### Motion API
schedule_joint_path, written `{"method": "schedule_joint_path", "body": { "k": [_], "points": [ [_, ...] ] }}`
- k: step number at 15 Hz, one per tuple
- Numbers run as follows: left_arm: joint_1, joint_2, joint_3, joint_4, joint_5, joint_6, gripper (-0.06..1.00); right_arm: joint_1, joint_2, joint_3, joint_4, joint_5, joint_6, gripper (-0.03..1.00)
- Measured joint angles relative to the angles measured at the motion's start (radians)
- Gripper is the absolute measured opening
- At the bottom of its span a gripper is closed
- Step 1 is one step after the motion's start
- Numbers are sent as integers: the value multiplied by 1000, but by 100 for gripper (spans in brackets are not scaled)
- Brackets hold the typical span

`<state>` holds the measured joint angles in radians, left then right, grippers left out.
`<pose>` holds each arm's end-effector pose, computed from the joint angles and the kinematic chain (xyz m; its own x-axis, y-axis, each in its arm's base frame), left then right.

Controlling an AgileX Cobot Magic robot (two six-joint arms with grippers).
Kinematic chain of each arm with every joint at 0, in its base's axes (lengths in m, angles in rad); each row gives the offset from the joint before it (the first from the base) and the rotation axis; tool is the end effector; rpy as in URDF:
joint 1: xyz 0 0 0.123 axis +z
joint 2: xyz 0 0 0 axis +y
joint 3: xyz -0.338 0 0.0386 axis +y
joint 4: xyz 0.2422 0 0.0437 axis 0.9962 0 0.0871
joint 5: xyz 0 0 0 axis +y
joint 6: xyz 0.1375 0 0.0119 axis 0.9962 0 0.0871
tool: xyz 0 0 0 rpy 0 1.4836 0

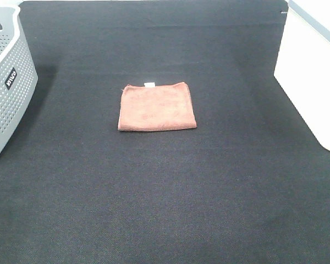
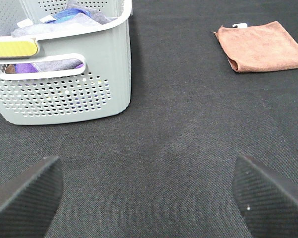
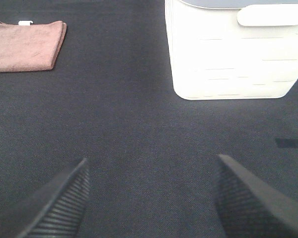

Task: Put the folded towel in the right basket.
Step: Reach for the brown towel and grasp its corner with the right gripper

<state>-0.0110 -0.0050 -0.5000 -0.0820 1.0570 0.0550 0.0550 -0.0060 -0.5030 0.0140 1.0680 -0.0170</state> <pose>-0.0244 -0.0096 0.2537 -0.4458 0.0195 -0.8949 0.0813 0.9965 -0.0188 -0.0252 0.0003 0.2529 -0.4531 -0.0352 -0.8908 -0.0705 0.9975 -0.0036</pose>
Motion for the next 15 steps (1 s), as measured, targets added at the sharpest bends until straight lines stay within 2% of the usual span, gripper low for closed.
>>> {"method": "schedule_joint_path", "body": {
  "k": [15],
  "points": [
    [0,0,0,0,0,0,88,0,0,0,0,0,0,66]
  ]
}}
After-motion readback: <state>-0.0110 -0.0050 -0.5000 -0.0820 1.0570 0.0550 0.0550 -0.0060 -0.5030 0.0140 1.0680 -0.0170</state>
